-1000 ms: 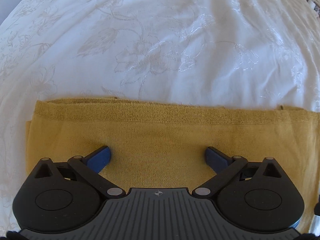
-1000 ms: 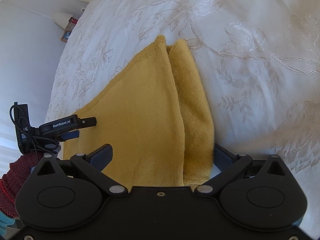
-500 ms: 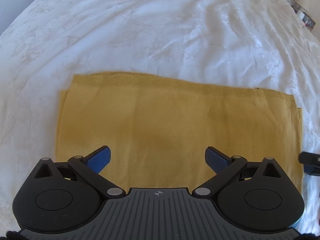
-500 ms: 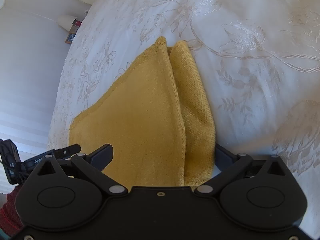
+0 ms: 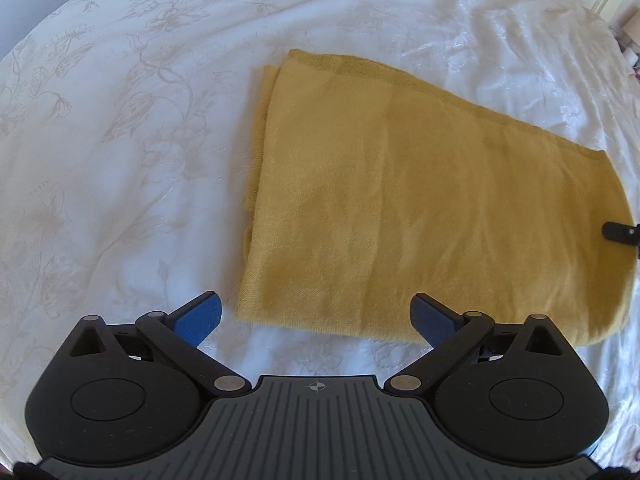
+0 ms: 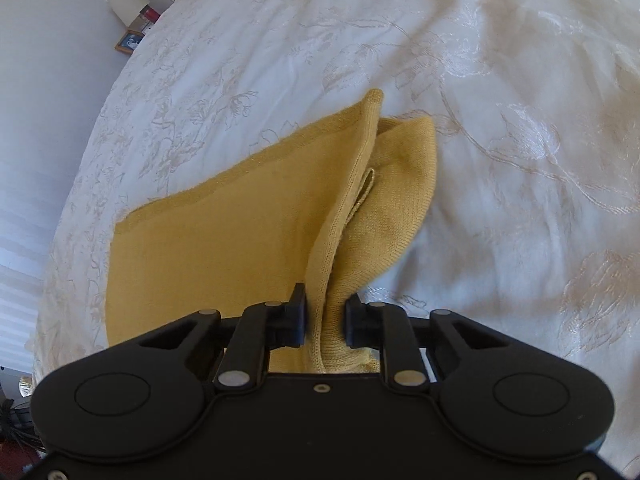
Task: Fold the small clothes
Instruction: 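Grasp the sweater's side edge with the right tool and fold it over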
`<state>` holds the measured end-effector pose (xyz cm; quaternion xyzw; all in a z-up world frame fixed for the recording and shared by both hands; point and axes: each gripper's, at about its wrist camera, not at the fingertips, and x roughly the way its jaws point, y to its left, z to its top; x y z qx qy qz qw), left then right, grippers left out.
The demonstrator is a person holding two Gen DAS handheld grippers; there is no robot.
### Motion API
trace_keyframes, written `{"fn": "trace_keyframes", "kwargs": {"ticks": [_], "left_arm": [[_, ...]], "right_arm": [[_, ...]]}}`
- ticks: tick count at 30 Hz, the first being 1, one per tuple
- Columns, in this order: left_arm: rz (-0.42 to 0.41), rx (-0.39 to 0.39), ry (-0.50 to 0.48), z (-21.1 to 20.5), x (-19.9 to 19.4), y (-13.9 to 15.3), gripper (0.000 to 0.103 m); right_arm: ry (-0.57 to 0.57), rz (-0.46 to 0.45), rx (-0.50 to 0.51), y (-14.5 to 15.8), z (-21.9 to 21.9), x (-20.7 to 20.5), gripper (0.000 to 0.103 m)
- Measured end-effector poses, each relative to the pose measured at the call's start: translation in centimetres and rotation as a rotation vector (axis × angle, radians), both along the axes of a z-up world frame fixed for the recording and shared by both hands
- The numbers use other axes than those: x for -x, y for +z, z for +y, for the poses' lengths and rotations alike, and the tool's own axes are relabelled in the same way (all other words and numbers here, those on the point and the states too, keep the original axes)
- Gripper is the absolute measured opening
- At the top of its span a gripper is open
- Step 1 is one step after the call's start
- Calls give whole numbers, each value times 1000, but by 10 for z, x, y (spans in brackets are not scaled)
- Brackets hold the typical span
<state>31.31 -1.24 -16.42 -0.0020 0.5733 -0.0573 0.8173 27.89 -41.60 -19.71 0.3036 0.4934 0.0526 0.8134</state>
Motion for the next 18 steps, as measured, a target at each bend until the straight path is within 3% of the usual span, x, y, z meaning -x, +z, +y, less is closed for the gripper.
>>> {"fn": "trace_keyframes", "kwargs": {"ticks": [10,18], "left_arm": [[-4,62,5,42,13,2,102],[-7,71,-5,80,23,4,102]], "right_arm": [[141,-80,6,74,89,-34,27],[265,-92,-39,73,196,-73,27]]}}
